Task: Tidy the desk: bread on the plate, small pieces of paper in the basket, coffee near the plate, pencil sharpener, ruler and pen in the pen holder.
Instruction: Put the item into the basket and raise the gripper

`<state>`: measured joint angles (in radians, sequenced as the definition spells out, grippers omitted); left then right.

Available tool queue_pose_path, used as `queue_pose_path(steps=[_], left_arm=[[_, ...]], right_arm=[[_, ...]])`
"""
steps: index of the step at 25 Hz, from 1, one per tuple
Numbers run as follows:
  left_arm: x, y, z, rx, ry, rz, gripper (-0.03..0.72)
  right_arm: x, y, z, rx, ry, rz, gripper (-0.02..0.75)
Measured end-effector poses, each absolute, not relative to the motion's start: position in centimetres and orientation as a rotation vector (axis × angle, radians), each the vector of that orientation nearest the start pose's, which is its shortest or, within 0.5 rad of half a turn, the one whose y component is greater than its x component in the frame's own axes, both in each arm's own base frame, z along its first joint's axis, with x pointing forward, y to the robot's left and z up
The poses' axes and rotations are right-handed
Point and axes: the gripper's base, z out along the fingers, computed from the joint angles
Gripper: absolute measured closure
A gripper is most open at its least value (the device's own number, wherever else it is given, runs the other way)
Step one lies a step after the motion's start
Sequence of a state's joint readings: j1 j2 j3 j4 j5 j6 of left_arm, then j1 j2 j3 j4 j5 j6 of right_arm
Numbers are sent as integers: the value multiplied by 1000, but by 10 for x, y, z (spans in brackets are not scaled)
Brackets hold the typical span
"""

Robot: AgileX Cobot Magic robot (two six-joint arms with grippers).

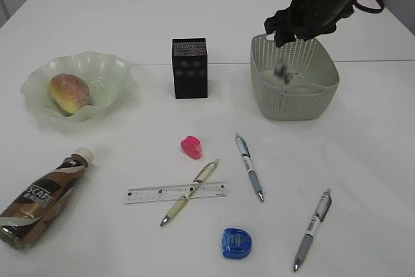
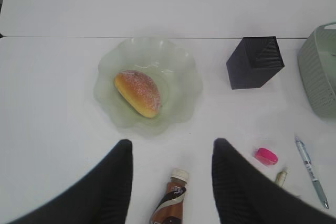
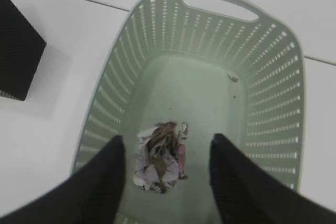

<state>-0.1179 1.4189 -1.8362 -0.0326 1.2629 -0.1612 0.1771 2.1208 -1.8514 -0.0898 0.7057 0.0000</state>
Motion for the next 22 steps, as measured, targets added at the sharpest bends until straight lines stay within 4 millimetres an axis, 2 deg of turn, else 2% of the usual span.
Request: queue_pose_path(steps=[2,4,7,11,13,16,22], left_arm=[[268,-34,486,-47,2335,-175,326],[268,-34,486,-47,2335,-173,326],[268,-34,486,-47,2335,-173,326],[273,-35,476,1,2370,-151,326],[276,-36,463,30,2418,-153,323],[280,-38,432,47,2524,-147,314],[290,-40,351,100,2803,-103,296]], right_arm=[[485,80,242,-249,2447,-29,174],[486,79,239,-237,2451,-46,106],[486,78,242,-227,2455,-56,106],[479,78,255,-188,2560,-34,168],[472,79,267,-166,2644,-13,193],[462,79,278,-152,2748,10,219],[458,87,287,-127,2774,138,253]])
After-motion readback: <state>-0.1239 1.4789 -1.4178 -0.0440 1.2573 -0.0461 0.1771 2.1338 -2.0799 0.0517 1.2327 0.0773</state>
